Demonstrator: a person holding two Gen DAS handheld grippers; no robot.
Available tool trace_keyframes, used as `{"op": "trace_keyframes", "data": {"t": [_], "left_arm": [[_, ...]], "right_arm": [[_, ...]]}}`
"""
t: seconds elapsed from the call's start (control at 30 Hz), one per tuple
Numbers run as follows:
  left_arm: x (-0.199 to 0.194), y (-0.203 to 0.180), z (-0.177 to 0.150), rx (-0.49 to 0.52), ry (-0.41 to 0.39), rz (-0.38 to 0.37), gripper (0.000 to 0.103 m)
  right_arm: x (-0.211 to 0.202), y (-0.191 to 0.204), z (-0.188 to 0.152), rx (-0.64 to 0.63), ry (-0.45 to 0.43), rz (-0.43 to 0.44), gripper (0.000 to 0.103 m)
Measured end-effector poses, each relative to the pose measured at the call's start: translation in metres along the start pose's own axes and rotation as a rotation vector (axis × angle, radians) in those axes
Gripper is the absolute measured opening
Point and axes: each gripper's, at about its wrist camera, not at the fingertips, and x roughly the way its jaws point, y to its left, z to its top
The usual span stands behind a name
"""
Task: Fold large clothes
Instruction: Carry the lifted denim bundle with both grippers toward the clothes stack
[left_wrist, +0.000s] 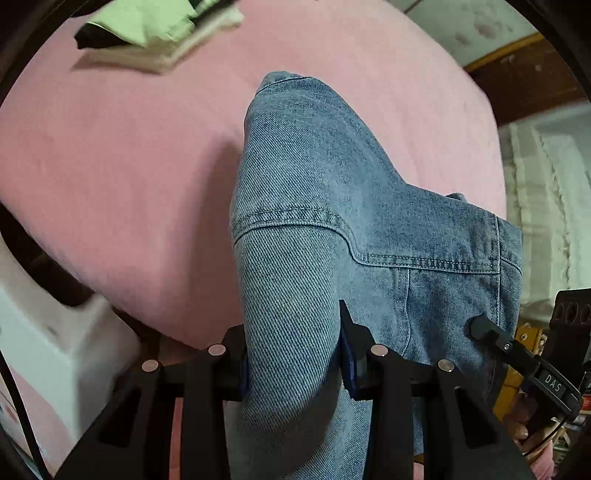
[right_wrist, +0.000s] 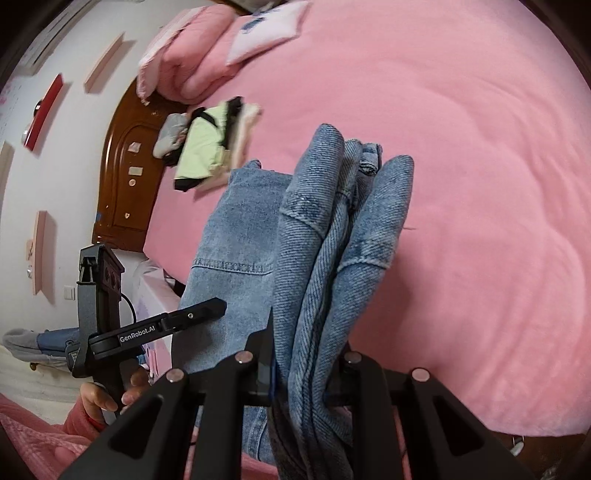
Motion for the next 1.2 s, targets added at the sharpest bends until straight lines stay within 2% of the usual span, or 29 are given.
{"op": "trace_keyframes", "data": {"t": [0.13,0.37,0.5,0.6,0.7,0.87,0.9,1.0,1.07,1.13,1.2], "left_arm": [[-0.051,0.059,0.038,0.046,-0.055,0.001,0.035],[-0.133,0.135,0.11,0.026,-0.192,0.051,0.034],[-0.171,0.171,0.165,0.002,-0.289,0.083,0.034],[-0.192,0.188,0.203,-0.004,-0.357,0.109,0.035],[-0.209,0.19,0.251,0.043,-0.457,0.184,0.034],[-0.217,0.2,0.328,0.057,-0.523,0.245,0.034],[-0.21,0.19,0.339,0.067,-0.534,0.257,0.034],[-0.188,0.193,0.392,0.126,-0.541,0.291,0.035],[-0.171,0.195,0.429,0.138,-0.533,0.298,0.035],[-0.132,0.202,0.46,0.186,-0.533,0.337,0.035],[-0.093,0.215,0.473,0.241,-0.521,0.374,0.035]], "right_arm": [[0.034,0.076,0.021,-0.04,-0.043,-0.008,0.015],[0.092,0.186,0.076,-0.154,-0.093,0.032,0.015],[0.128,0.233,0.128,-0.195,-0.131,0.097,0.015],[0.155,0.26,0.171,-0.271,-0.165,0.135,0.015],[0.184,0.276,0.217,-0.285,-0.186,0.202,0.015],[0.228,0.299,0.289,-0.313,-0.252,0.26,0.015],[0.237,0.302,0.301,-0.305,-0.265,0.27,0.015],[0.274,0.303,0.337,-0.249,-0.3,0.286,0.015],[0.308,0.29,0.36,-0.148,-0.301,0.288,0.015],[0.34,0.278,0.374,-0.088,-0.305,0.257,0.015],[0.371,0.27,0.38,-0.125,-0.311,0.155,0.015]]}}
